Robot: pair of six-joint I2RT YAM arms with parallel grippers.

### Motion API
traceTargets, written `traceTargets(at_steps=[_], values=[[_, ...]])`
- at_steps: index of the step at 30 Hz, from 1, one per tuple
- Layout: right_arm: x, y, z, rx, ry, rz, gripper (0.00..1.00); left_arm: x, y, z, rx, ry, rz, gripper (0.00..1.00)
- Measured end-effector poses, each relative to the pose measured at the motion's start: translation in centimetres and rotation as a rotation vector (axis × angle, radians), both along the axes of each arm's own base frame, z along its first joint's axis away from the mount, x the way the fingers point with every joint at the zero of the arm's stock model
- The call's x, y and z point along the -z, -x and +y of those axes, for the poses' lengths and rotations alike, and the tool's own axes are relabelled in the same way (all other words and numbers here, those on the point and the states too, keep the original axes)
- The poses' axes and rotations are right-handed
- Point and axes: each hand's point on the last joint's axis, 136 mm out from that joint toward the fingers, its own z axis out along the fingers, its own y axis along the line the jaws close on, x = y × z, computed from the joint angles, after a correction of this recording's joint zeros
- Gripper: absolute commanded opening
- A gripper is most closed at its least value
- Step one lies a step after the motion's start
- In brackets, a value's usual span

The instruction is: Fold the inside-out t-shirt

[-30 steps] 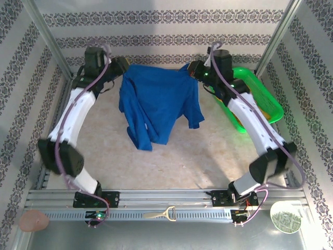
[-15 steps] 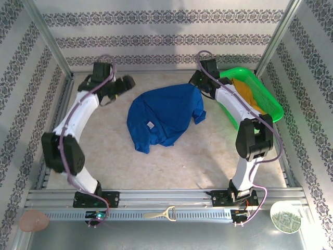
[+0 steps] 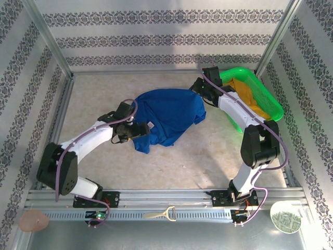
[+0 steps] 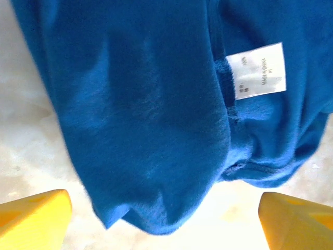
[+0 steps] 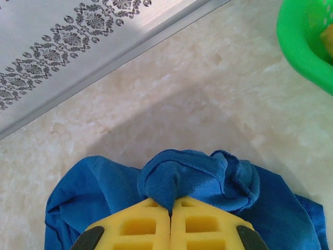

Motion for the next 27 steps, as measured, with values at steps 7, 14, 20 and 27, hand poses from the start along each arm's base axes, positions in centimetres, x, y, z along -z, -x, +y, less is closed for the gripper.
traceTargets(at_steps=[7, 14, 20, 27], values=[[0.9, 0.7, 0.0, -0.009, -0.002, 0.020, 0.00, 3.8, -1.2, -0.3, 0.034, -0.107, 0.054, 0.00], [-0.2, 3.9, -0.5, 0.001, -0.040, 0.013, 0.00, -3.6, -9.1, 1.6, -0.016, -0.122, -0.131, 0.00], [-2.2, 8.1, 0.1, 0.043, -0.102, -0.016, 0.00, -16.7, -19.6, 7.7, -0.156, -0.076, -0.432, 0.00], [-1.5, 7.6, 0.1, 0.146, -0.122, 0.005, 0.00, -16.7, -27.6, 8.5, -0.148, -0.088, -0.457, 0.56]])
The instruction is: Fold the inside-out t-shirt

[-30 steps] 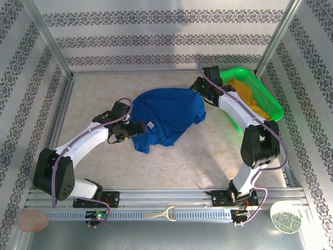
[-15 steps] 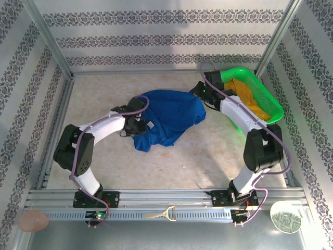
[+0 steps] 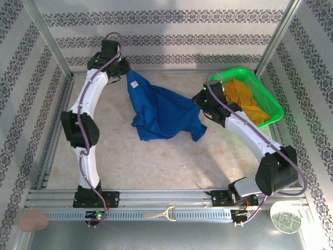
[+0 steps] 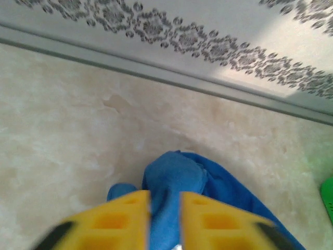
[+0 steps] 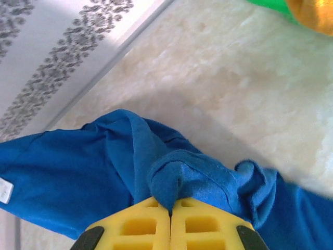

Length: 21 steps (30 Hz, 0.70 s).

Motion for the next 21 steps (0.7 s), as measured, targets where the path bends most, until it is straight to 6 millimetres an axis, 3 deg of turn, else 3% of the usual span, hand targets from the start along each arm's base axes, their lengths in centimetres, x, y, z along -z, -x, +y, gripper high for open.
traceTargets(at_steps=[1, 3, 5, 7, 9, 11, 14, 17, 21], values=[[0.4, -0.8, -0.2, 0.015, 0.010, 0.010, 0.13, 0.8, -0.8, 0.0, 0.002, 0.004, 0.017, 0.64], [0.9, -2.7, -0.7, 0.038, 0.024, 0.023, 0.55, 2.4, -1.4, 0.0, 0.010, 0.007, 0.057, 0.73], [1.4, -4.4, -1.4, 0.050, 0.047, 0.032, 0.67, 3.9, -0.5, 0.2, 0.016, 0.007, 0.120, 0.78], [2.0, -4.8, -2.2, 0.044, 0.079, 0.045, 0.69, 4.8, 1.3, 0.1, 0.028, 0.007, 0.170, 0.83], [2.1, -4.3, -2.8, 0.023, 0.115, 0.059, 0.69, 6.0, 4.8, -0.1, 0.038, 0.017, 0.235, 0.88], [1.9, -2.8, -2.9, -0.011, 0.143, 0.064, 0.69, 6.6, 9.1, -0.2, 0.035, 0.048, 0.278, 0.91], [2.6, 1.0, -2.8, -0.061, 0.163, 0.086, 0.69, 7.2, 15.7, -0.5, 0.023, 0.106, 0.306, 0.91], [5.6, 5.7, -2.5, -0.110, 0.186, 0.164, 0.70, 8.7, 21.2, -2.0, 0.034, 0.155, 0.326, 0.92], [11.1, 10.0, -2.1, -0.162, 0.231, 0.314, 0.70, 12.5, 25.1, -5.1, 0.072, 0.195, 0.401, 0.92]])
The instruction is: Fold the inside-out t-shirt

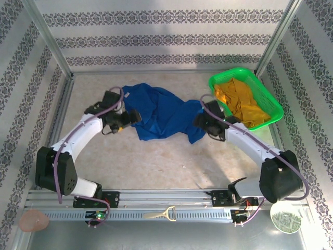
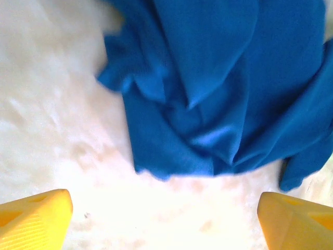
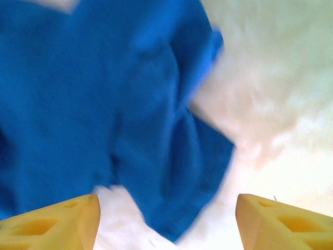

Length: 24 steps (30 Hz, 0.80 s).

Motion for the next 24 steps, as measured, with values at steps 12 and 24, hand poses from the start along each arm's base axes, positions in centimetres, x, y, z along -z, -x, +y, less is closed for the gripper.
traceTargets(at_steps=[12, 24], values=[[7.2, 2.0, 0.7, 0.017, 0.016, 0.186, 0.46, 6.4, 0.3, -3.5, -0.057, 0.072, 0.100, 0.87], [3.0, -0.8, 2.3, 0.002, -0.110, 0.086, 0.00, 7.6, -3.4, -4.6, -0.037, 0.058, 0.068, 0.00]])
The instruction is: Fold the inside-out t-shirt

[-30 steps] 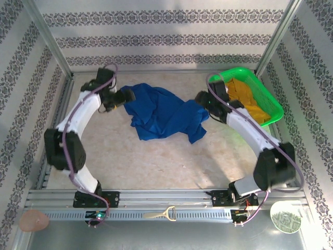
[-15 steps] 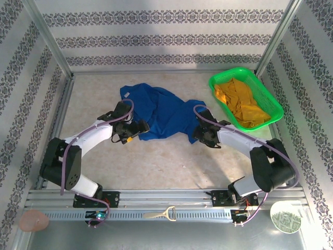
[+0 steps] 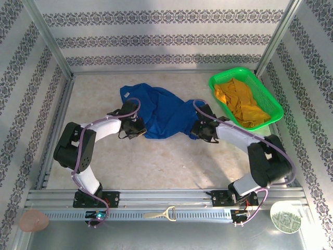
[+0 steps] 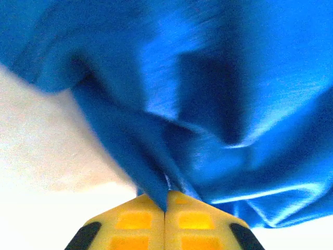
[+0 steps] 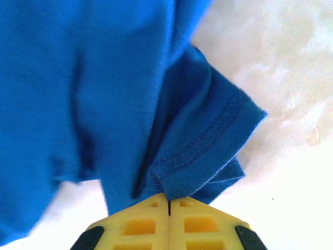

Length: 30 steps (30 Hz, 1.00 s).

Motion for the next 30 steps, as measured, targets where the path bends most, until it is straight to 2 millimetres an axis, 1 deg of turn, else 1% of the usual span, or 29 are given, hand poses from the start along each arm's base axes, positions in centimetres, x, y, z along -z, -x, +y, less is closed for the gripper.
traceTargets(at_steps=[1, 2, 3, 4, 6, 8, 9, 10, 11, 12, 14, 15, 16, 17, 18, 20, 21, 23, 25, 27, 29, 30], values=[[-1.5, -0.4, -0.1, 0.006, -0.025, -0.031, 0.00, -1.1, -0.8, -0.1, 0.008, 0.000, -0.027, 0.00], [-3.5, -1.0, -0.1, 0.015, -0.053, -0.074, 0.00, -2.4, -1.7, -0.1, 0.016, 0.001, -0.058, 0.00], [-5.3, -1.5, -0.2, 0.021, -0.077, -0.114, 0.00, -4.1, -2.6, 0.0, 0.021, 0.002, -0.094, 0.00], [-7.5, -2.1, -0.4, 0.028, -0.105, -0.162, 0.00, -6.0, -3.5, 0.3, 0.026, 0.002, -0.132, 0.00], [-11.6, -3.0, -0.6, 0.036, -0.155, -0.250, 0.00, -10.6, -5.4, 1.2, 0.029, 0.003, -0.220, 0.00], [-16.1, -3.7, -0.7, 0.037, -0.199, -0.341, 0.00, -16.6, -7.4, 2.2, 0.032, 0.006, -0.338, 0.00], [-17.8, -3.8, -0.8, 0.035, -0.213, -0.376, 0.00, -19.1, -8.1, 2.5, 0.035, 0.008, -0.391, 0.00], [-19.6, -3.9, -0.9, 0.033, -0.226, -0.413, 0.00, -22.1, -8.6, 2.9, 0.038, 0.009, -0.451, 0.00], [-21.4, -3.9, -0.9, 0.029, -0.239, -0.449, 0.00, -24.7, -8.8, 3.3, 0.043, 0.010, -0.503, 0.00], [-22.8, -3.8, -1.1, 0.026, -0.248, -0.477, 0.00, -26.8, -8.8, 3.4, 0.050, 0.011, -0.542, 0.00], [-25.1, -3.4, -1.1, 0.019, -0.265, -0.523, 0.00, -30.1, -8.3, 3.4, 0.075, 0.021, -0.605, 0.00], [-25.8, -3.1, -1.2, 0.017, -0.270, -0.538, 0.00, -30.9, -8.0, 3.3, 0.085, 0.027, -0.617, 0.05], [-26.4, -2.8, -1.2, 0.015, -0.277, -0.552, 0.00, -31.5, -7.6, 3.1, 0.101, 0.036, -0.625, 0.18], [-26.8, -2.5, -1.3, 0.014, -0.280, -0.560, 0.00, -31.6, -7.3, 3.0, 0.115, 0.040, -0.625, 0.34], [-26.9, -2.3, -1.4, 0.015, -0.282, -0.562, 0.00, -31.4, -7.0, 2.8, 0.126, 0.047, -0.613, 0.44], [-26.7, -1.9, -1.5, 0.016, -0.282, -0.561, 0.00, -30.0, -6.7, 2.5, 0.142, 0.055, -0.575, 0.58], [-26.1, -1.8, -1.5, 0.017, -0.280, -0.552, 0.00, -28.8, -6.5, 2.5, 0.149, 0.054, -0.547, 0.62], [-23.8, -1.4, -1.6, 0.025, -0.272, -0.510, 0.00, -25.1, -5.8, 2.6, 0.152, 0.043, -0.462, 0.66], [-20.6, -1.2, -1.8, 0.037, -0.259, -0.443, 0.00, -20.9, -4.6, 2.9, 0.152, 0.028, -0.362, 0.69], [-17.3, -0.8, -2.1, 0.050, -0.238, -0.369, 0.00, -16.2, -2.5, 3.6, 0.141, 0.005, -0.249, 0.70], [-14.7, -0.2, -2.4, 0.060, -0.220, -0.311, 0.00, -12.6, -0.1, 4.3, 0.120, -0.012, -0.167, 0.70], [-13.8, 0.1, -2.5, 0.062, -0.213, -0.292, 0.00, -11.1, 1.3, 4.7, 0.106, -0.018, -0.135, 0.71]])
